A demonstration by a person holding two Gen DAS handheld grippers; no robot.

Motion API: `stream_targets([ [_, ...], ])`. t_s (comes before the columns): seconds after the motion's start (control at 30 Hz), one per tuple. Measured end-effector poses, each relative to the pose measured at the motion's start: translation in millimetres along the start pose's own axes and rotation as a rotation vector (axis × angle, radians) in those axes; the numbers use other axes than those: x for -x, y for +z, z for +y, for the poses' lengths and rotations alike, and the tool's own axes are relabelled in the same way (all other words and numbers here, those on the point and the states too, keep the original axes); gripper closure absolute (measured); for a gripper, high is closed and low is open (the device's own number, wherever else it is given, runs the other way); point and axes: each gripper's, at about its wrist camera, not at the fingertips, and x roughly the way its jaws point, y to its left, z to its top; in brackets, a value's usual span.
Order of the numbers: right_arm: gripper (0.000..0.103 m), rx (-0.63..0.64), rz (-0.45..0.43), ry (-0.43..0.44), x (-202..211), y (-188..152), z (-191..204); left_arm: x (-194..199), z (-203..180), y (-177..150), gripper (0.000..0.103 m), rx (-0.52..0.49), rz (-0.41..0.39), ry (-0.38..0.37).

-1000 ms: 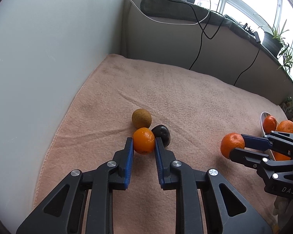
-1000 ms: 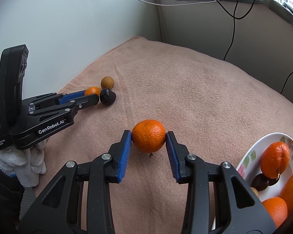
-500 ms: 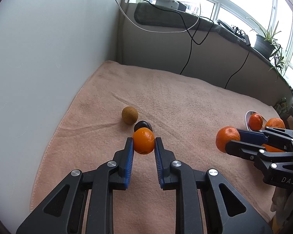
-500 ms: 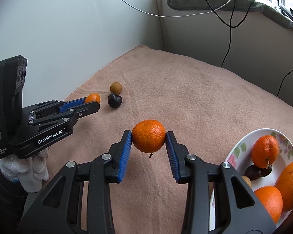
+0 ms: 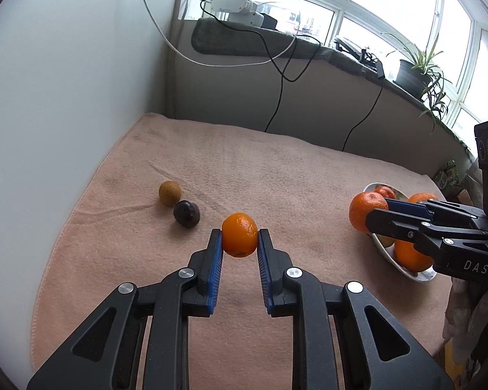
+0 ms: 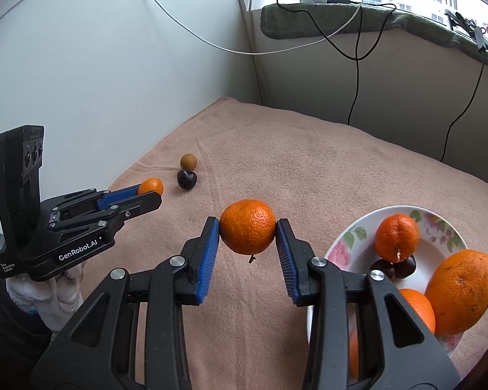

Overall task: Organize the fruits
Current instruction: 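Close the right gripper on a tangerine while the left gripper grasps another tangerine, then carry both tangerines over the white bowl with both grippers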

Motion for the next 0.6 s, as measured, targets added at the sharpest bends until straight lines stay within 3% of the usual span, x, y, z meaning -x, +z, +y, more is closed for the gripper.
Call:
stream_targets([
  [0.6,0.065,-0.109,-0.063,-0.112,53.8,-9.0,-70.7,-7.0,-86.0,-3.4,0.084,-0.073,0.018,-0.164],
])
